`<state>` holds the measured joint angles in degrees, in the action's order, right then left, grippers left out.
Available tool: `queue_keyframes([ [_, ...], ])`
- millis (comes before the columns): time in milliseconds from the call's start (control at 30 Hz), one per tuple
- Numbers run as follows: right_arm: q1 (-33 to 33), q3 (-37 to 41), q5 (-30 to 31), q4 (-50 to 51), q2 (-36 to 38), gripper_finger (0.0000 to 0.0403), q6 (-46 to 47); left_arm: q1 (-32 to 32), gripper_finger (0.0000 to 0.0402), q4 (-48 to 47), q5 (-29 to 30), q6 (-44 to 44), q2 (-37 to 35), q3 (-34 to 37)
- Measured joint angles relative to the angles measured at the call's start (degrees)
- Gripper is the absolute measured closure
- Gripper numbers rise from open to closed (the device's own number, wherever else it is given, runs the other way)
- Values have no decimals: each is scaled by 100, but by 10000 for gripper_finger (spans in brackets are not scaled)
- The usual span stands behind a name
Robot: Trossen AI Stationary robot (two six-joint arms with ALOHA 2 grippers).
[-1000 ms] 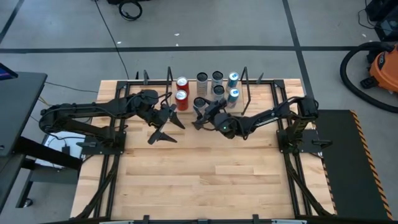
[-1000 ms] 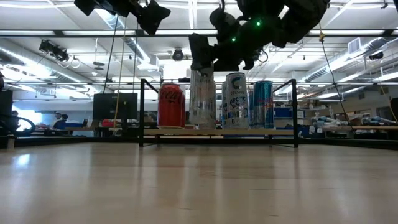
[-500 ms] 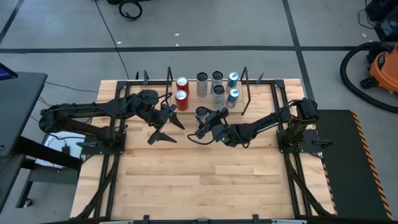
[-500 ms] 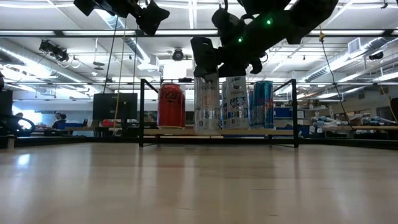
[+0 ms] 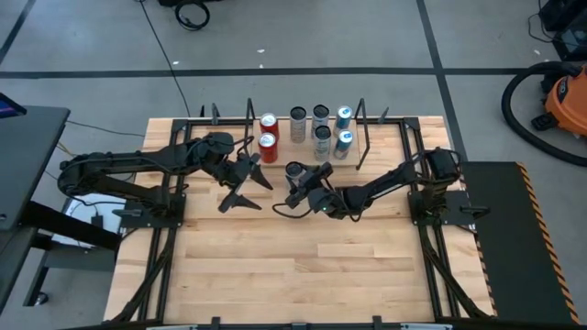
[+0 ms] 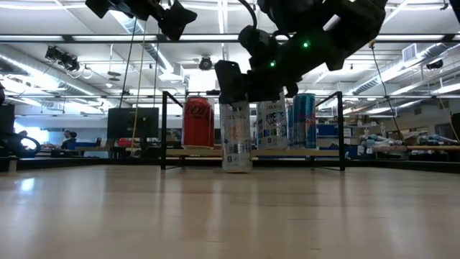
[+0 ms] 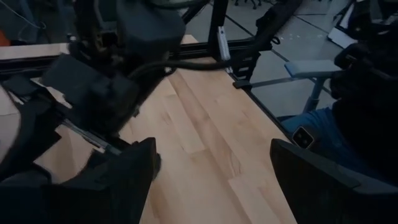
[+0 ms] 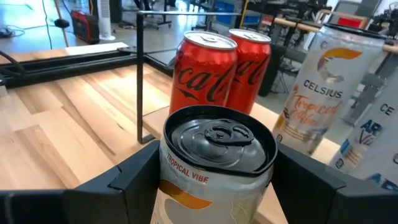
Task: Place canned beverage on shelf
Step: Put the black soda can on the shelf aligned with the other red soda can
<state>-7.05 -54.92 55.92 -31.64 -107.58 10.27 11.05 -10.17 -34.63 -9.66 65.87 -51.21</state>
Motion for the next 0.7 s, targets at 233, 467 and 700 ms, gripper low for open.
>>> queue_keyframes([
  [233,-8,-4,15,20,-23,130,14,2,86,-5,217,-1,0,-2],
  [467,-11,-4,-29,29,-27,108,0,2,86,-7,225,-1,0,1],
  [700,-4,7,-329,90,-43,85,4,2,86,-7,261,-6,0,-1],
])
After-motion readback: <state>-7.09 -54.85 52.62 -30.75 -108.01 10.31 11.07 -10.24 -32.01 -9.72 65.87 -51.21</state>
